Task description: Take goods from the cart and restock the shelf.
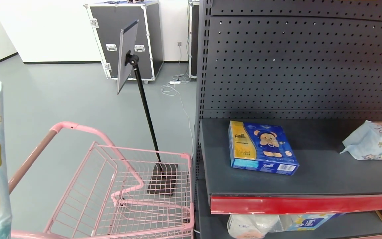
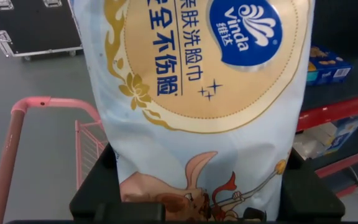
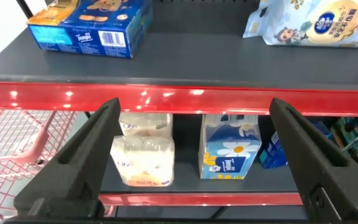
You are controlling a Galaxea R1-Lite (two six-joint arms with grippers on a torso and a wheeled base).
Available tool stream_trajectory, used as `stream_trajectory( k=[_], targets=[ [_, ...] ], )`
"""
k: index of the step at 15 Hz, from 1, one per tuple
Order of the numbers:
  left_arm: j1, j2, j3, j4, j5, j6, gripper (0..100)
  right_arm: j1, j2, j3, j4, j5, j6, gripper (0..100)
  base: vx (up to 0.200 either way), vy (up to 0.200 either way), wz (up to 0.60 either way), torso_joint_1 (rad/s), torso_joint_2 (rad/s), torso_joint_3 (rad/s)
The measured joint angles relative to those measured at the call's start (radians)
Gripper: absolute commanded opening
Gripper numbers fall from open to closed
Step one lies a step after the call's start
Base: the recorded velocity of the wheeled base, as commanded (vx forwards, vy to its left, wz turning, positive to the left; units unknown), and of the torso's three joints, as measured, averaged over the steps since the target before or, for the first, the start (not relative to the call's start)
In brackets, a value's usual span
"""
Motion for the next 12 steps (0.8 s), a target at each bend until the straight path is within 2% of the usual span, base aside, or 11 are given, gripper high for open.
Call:
stream_trajectory(
  k=[10, 12],
  targets=[
    [0.000, -0.011, 0.010, 0.000, -0.002, 0.005, 0, 0.000, 0.000, 0.000, 0.000, 0.003, 0.001, 100, 0.000, -0.200, 0.00, 0.006, 0.00, 0.000],
    [0.000, -0.012, 0.011, 0.000, -0.002, 0.024, 0, 0.000, 0.000, 0.000, 0.000, 0.003, 0.001, 100, 0.000, -0.200, 0.00, 0.002, 0.00, 0.005]
  ],
)
